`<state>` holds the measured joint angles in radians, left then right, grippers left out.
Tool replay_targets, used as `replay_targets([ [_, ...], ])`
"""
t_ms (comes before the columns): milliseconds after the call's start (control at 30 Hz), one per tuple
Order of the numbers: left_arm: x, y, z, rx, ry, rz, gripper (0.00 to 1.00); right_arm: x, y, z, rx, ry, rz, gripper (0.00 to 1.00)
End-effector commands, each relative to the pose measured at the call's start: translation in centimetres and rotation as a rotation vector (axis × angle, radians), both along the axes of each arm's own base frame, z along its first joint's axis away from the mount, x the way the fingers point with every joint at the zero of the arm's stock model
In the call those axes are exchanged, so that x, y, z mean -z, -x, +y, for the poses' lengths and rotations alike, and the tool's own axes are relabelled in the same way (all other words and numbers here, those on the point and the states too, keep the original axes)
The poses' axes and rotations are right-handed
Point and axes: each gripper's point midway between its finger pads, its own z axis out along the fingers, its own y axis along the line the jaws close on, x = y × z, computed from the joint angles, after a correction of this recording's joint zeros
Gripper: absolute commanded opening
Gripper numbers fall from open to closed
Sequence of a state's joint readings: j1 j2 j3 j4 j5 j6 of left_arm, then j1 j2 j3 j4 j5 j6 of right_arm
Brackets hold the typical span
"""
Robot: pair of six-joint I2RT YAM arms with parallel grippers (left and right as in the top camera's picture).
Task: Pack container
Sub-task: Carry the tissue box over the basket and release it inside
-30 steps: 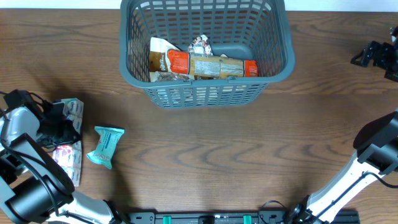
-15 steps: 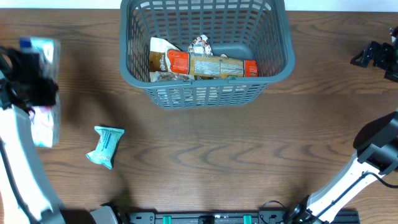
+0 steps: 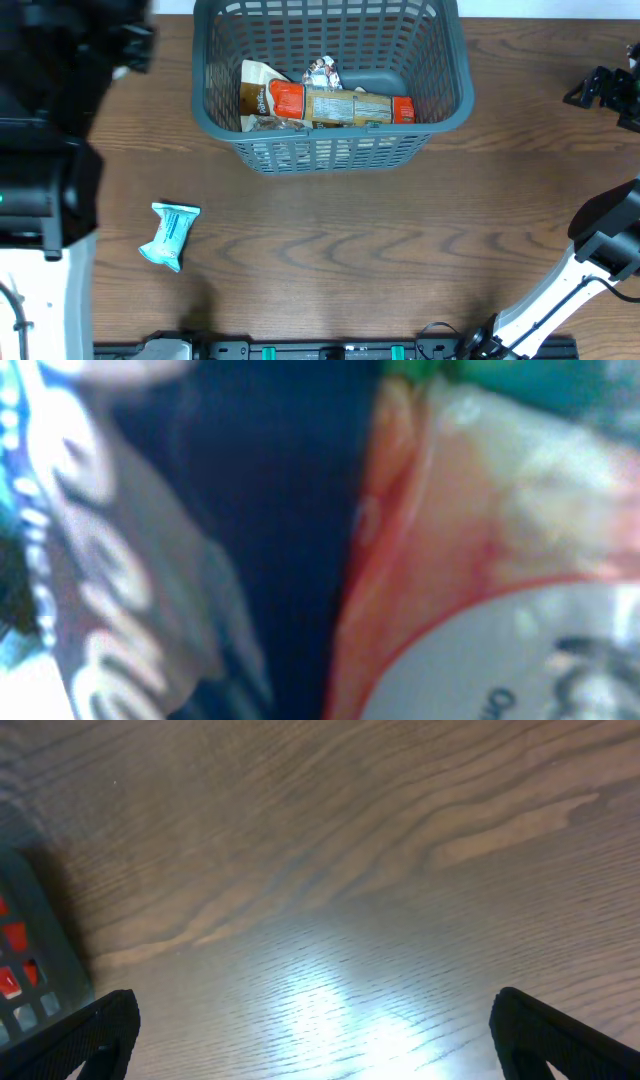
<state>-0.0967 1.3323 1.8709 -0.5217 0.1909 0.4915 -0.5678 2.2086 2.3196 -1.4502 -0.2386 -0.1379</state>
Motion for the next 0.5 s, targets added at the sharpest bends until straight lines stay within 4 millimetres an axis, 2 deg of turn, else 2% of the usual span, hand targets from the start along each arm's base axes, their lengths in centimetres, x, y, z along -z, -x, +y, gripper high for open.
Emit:
replay_targets([
  [0, 1.5, -1.5, -5.6, 0.159, -0.116, -0.005, 0.06, -0.2, 0.1, 0.3, -0.001, -0.013, -0.004, 0.99],
  [133, 5.4, -2.6, -13.3, 0.384, -0.272, 0.013, 0.06, -0.1, 0.2, 0.4, 0.000, -0.018, 0.004, 0.99],
  [233, 9.2, -3.9, -17.1, 0.473, -0.380, 0.048, 0.06, -0.1, 0.4, 0.6, -0.001, -0.024, 0.012, 0.99],
  [333, 13.4, -5.9, -18.9, 0.509, -0.410, 0.127, 0.05, 0.0, 0.7, 0.7, 0.000, -0.030, 0.022, 0.99],
  [467, 19.8, -8.4, -19.5, 0.521, -0.444, 0.278, 0.06, 0.0, 0.8, 0.8, -0.001, -0.033, 0.027, 0.99],
])
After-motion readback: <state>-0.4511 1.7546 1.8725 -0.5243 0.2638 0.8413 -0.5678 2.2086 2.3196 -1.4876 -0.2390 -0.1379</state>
